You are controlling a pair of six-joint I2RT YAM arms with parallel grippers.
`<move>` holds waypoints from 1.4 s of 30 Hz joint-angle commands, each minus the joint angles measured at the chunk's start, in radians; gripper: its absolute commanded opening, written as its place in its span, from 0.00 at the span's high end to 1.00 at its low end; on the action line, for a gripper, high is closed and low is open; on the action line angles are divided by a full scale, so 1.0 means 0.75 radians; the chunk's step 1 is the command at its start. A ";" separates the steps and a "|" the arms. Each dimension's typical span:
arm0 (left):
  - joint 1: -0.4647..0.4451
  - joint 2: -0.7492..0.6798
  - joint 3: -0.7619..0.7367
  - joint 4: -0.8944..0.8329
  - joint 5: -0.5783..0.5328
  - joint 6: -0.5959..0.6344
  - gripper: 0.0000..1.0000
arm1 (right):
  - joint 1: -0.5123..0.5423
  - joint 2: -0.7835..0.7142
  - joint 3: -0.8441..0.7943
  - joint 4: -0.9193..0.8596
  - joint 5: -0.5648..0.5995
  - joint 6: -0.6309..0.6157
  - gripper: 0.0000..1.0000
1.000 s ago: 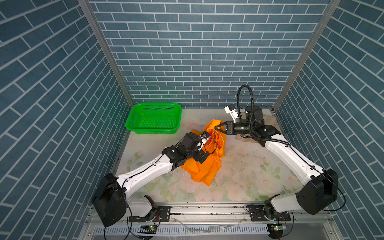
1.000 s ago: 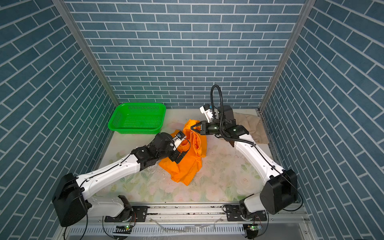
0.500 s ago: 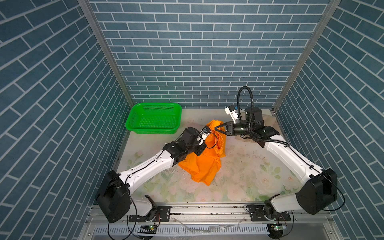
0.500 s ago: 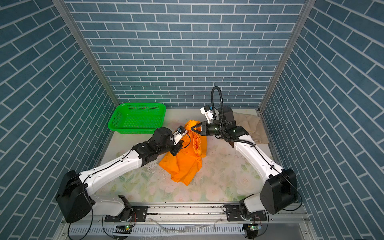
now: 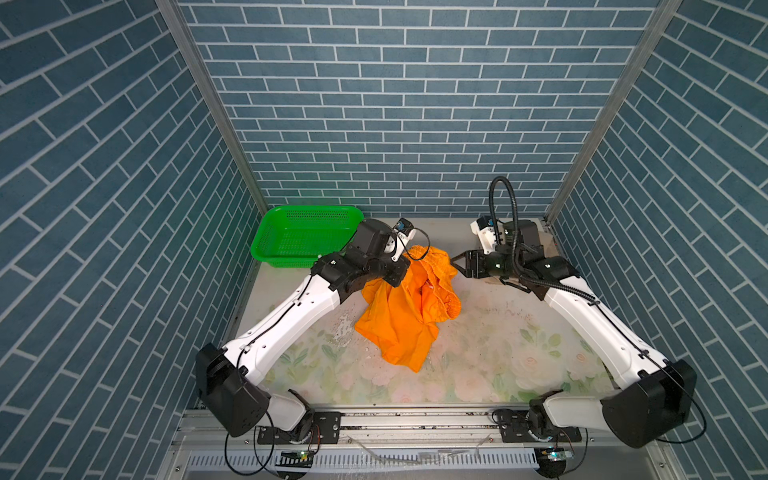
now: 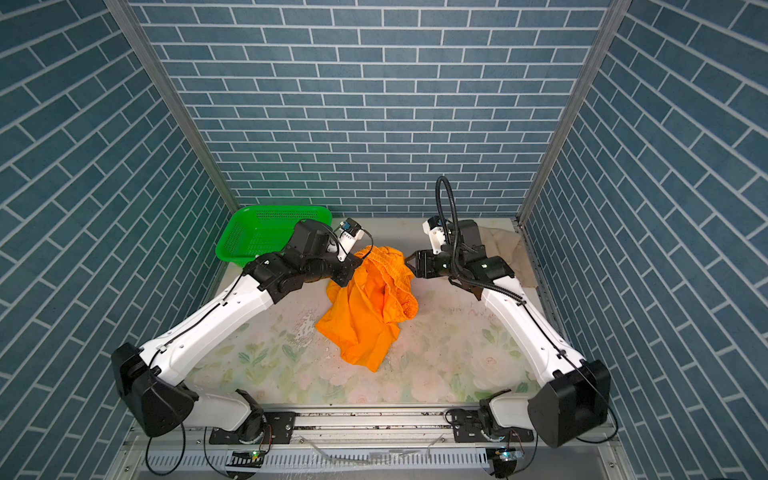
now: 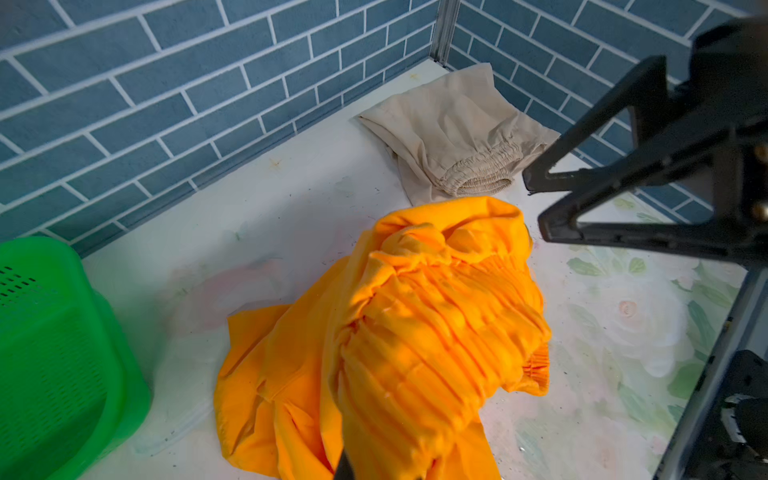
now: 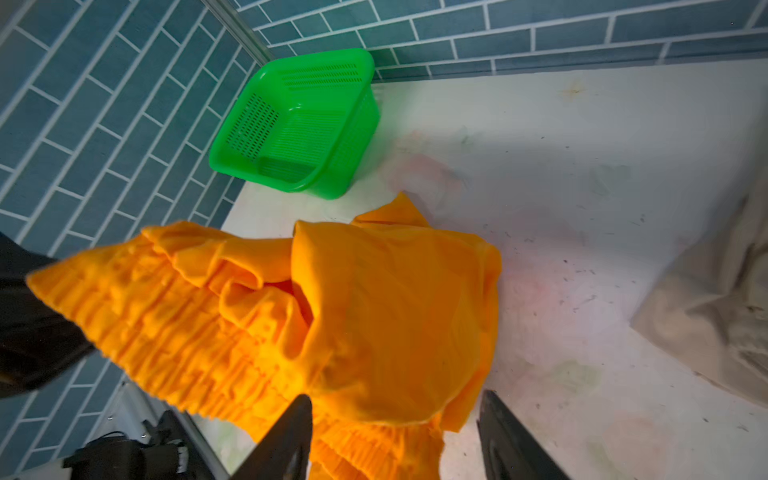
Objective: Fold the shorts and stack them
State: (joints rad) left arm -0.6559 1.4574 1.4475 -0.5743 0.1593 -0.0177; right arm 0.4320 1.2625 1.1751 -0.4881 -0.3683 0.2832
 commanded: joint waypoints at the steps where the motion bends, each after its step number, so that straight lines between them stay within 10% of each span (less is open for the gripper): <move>1: 0.010 0.121 0.111 -0.222 0.006 -0.068 1.00 | 0.060 -0.169 -0.242 0.029 0.148 -0.085 0.33; 11: 0.039 0.329 0.306 -0.365 0.017 -0.109 1.00 | 0.532 -0.559 -1.028 0.606 0.544 0.185 0.23; 28: 0.089 0.254 0.264 -0.358 0.003 -0.139 1.00 | 0.546 0.209 -1.114 1.730 0.423 0.379 0.17; 31: 0.091 0.243 0.256 -0.365 0.001 -0.132 1.00 | 0.543 0.263 -1.096 1.761 0.530 0.410 0.30; 36: 0.112 0.209 0.233 -0.394 -0.020 -0.106 1.00 | 0.498 0.088 -1.040 1.484 0.636 0.353 0.95; 42: 0.209 0.168 0.261 -0.510 -0.103 -0.031 1.00 | 0.356 -0.194 -0.646 0.533 0.665 0.028 1.00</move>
State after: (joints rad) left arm -0.5423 1.6203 1.6337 -0.8902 0.1291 -0.0830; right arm 0.7475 1.1923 0.5697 0.2619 0.0814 0.4477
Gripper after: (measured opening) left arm 0.074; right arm 0.077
